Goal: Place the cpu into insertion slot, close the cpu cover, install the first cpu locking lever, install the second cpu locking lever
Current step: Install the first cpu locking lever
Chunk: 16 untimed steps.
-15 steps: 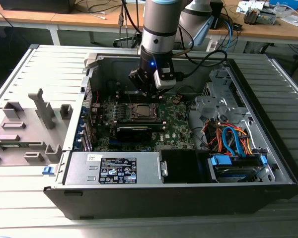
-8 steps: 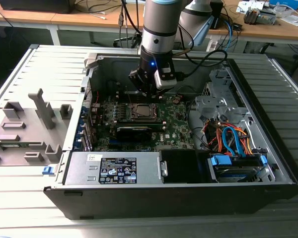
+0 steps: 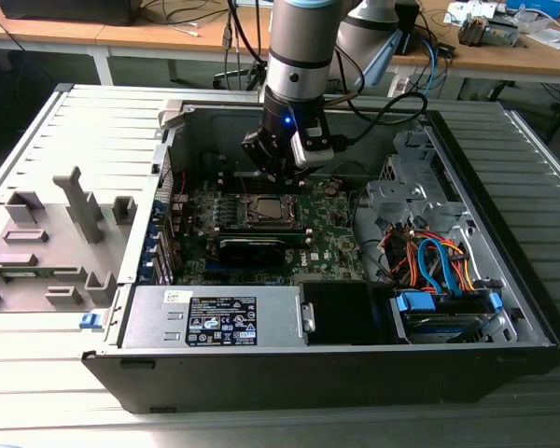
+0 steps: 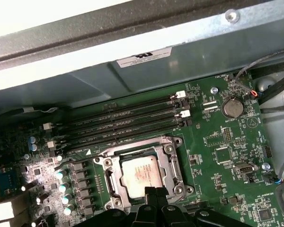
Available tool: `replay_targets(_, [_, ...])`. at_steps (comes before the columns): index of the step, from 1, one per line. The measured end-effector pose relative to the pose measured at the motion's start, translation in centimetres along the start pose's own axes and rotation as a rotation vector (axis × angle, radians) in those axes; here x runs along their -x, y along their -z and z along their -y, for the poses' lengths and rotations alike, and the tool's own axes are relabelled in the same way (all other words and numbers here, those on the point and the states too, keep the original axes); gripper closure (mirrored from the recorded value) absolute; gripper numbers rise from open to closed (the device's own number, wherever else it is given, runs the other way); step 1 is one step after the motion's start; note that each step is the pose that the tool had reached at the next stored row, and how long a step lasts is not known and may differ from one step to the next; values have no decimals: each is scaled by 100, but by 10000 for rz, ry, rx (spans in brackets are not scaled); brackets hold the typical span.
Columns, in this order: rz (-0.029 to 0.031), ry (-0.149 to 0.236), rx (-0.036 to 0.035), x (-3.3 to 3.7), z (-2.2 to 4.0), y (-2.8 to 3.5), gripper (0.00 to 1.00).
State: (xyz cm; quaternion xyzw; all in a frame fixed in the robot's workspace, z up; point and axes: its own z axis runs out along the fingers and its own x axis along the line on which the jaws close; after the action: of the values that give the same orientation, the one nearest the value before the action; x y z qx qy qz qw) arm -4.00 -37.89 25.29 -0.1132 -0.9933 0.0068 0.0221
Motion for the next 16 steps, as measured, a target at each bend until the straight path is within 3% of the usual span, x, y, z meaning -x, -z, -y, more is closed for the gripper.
replay_targets(16, [7, 375, -16, 0, 0, -1, 89])
